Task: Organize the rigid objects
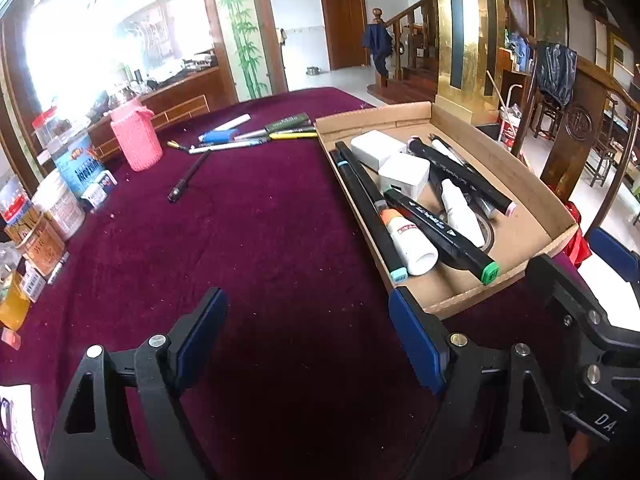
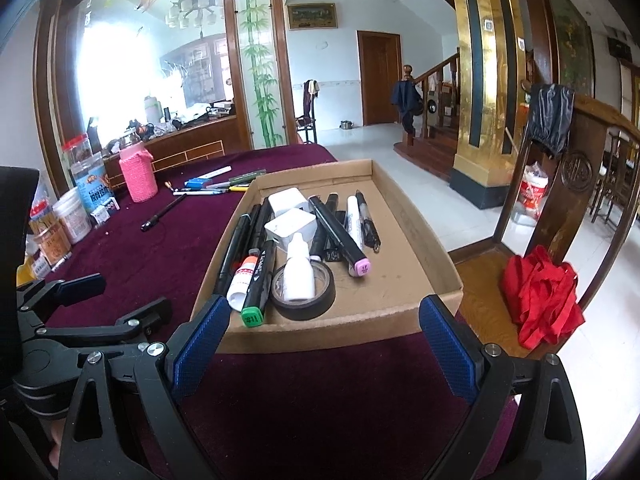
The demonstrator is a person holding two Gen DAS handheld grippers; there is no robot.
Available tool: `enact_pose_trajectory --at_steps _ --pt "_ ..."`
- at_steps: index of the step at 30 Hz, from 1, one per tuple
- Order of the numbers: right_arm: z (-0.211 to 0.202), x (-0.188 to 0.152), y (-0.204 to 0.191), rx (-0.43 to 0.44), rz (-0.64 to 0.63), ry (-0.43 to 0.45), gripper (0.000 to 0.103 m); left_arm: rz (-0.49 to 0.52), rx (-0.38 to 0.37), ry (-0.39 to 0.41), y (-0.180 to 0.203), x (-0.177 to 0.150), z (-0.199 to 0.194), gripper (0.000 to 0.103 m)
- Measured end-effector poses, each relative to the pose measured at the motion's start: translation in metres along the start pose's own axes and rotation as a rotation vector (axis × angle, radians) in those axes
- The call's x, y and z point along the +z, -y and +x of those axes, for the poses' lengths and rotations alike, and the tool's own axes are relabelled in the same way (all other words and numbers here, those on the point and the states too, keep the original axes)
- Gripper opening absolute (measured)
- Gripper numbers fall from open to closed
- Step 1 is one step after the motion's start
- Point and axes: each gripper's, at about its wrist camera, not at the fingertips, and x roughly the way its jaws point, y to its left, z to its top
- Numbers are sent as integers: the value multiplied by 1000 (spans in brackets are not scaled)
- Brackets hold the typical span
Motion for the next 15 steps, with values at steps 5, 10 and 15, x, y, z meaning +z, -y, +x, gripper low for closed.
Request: enact_pose_trajectory --at_steps 5,10,15 --pt "-8 4 6 9 48 -20 93 -23 3 31 -11 4 -17 83" --pt "-28 9 -12 11 -14 24 93 -44 17 20 -37 2 -43 83" --pt "-25 13 -43 134 -66 -44 93 -101 40 -63 -81 -20 -50 83"
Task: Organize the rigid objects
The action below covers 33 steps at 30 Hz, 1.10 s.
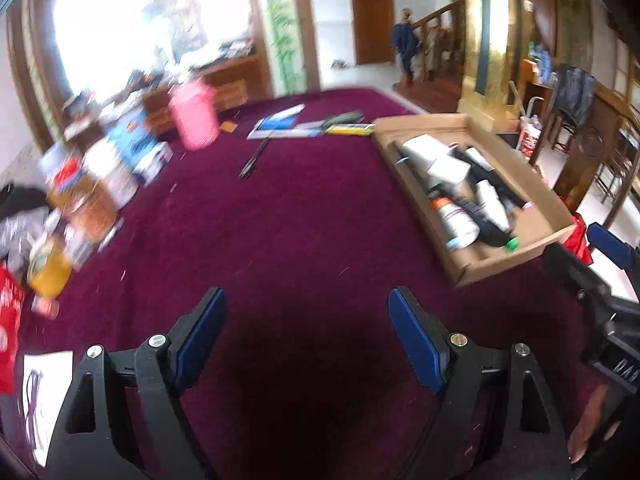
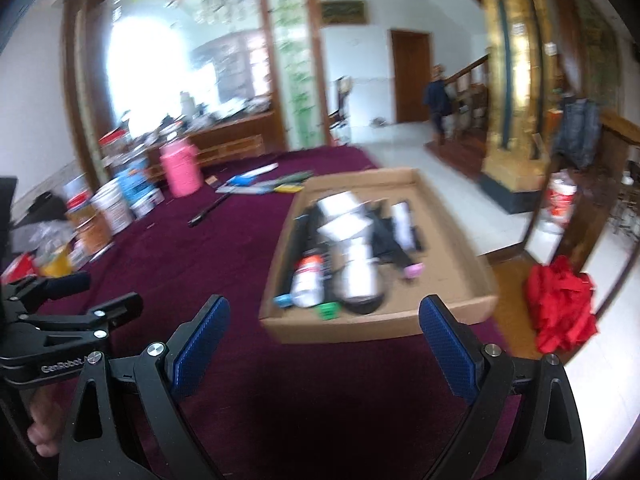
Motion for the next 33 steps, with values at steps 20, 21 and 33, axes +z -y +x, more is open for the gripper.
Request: enact_pose_trajectory --at_steps 20,21,33 --pt "40 -5 3 69 27 -144 93 -46 -29 -184 7 1 51 83" --pt "38 -6 6 71 36 -131 93 -38 -35 -178 13 2 51 83" --pt "26 -10 35 -8 71 -50 93 56 3 -95 59 8 42 83"
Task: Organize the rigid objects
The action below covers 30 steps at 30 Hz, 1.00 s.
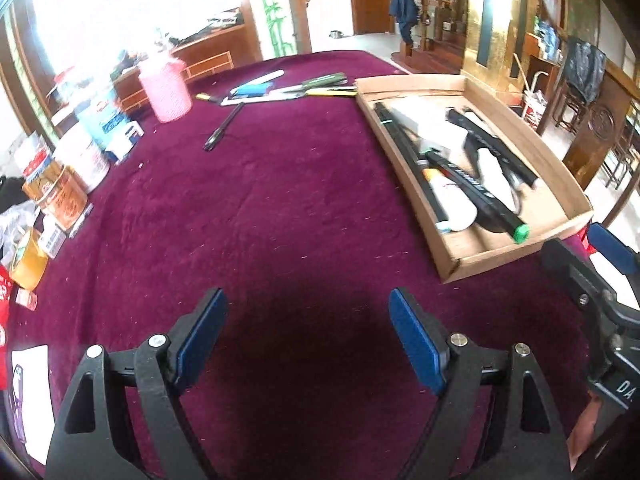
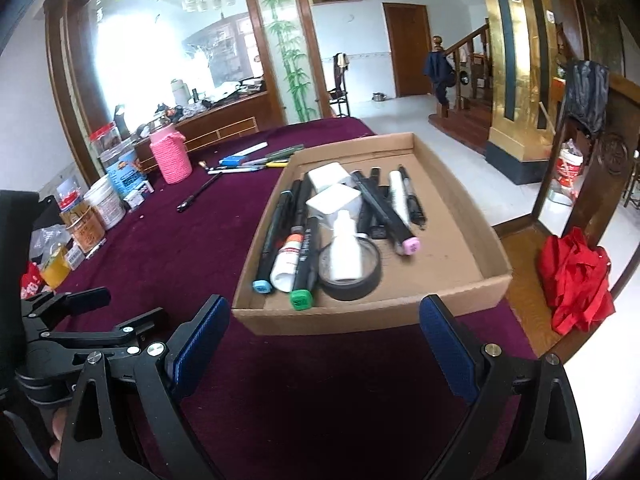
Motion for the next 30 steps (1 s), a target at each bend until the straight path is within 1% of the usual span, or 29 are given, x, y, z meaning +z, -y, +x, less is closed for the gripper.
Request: enact_pose_trajectory --at_steps 8,14,19,30 --pt "-13 -6 29 -80 22 17 93 83 -50 61 39 0 -13 83" --pt "-16 -10 48 -95 65 18 93 128 -61 81 62 -1 -15 83" --pt "-16 -11 53 -89 78 17 93 136 -45 89 66 -2 -15 83" --pt "-16 -12 57 -80 103 22 93 140 -37 103 67 -5 -15 83"
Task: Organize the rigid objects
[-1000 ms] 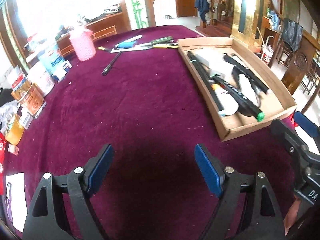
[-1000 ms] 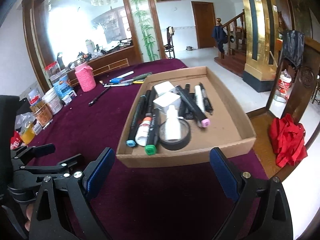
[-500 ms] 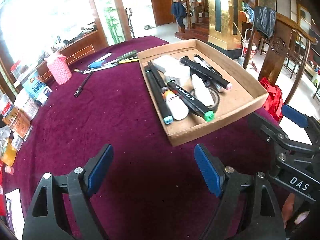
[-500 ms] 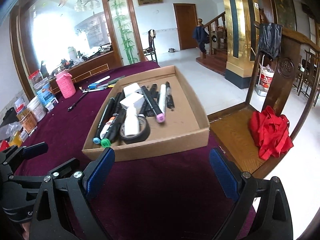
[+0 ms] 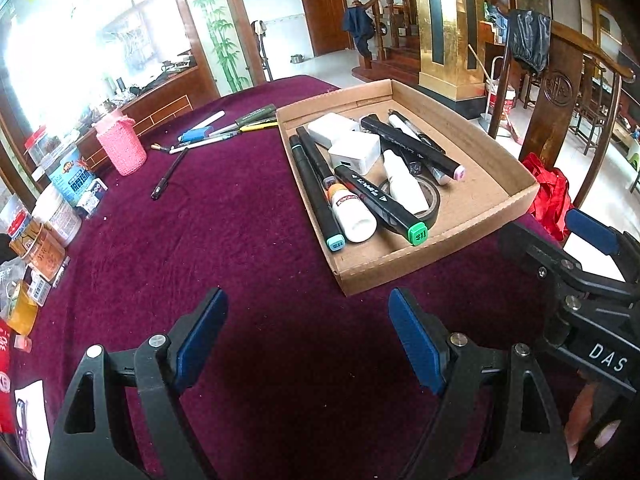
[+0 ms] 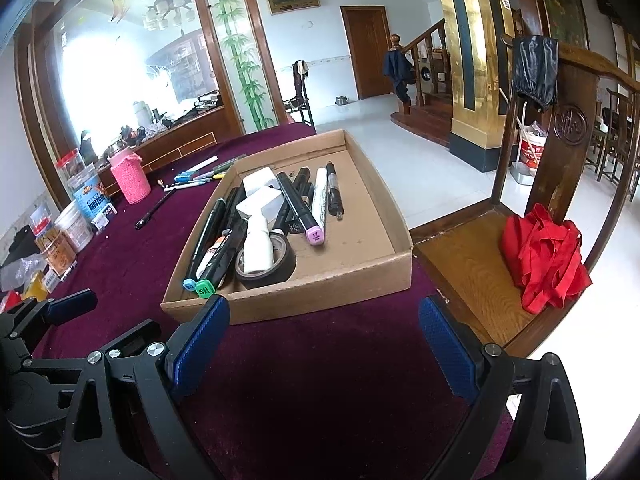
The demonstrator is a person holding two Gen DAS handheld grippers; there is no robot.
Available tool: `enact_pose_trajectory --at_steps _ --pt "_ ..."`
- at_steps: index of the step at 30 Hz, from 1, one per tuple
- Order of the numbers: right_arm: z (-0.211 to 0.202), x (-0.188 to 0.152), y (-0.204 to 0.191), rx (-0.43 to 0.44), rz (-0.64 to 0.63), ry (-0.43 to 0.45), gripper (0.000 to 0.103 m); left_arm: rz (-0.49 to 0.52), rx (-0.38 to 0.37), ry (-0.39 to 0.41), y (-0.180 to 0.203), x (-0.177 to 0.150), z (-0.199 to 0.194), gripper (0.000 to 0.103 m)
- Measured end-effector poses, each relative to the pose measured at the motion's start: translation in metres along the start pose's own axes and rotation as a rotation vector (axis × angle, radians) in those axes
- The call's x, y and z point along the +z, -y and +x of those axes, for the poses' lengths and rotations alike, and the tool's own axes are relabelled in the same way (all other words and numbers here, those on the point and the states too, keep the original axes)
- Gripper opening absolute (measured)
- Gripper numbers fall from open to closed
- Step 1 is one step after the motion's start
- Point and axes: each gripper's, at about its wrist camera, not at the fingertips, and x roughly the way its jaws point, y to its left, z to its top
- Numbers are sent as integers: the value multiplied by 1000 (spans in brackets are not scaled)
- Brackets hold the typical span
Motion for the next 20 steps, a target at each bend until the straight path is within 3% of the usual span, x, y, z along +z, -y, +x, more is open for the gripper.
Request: enact_pose_trajectory --at_steps 11,16,20 --pt "-1 -1 2 0 9 4 93 8 9 16 0 -1 -3 83" --pt "-2 -1 2 0 14 9 93 12 76 98 2 -3 -16 83" --pt "-2 -1 2 0 18 7 93 21 64 110 3 -3 -18 83"
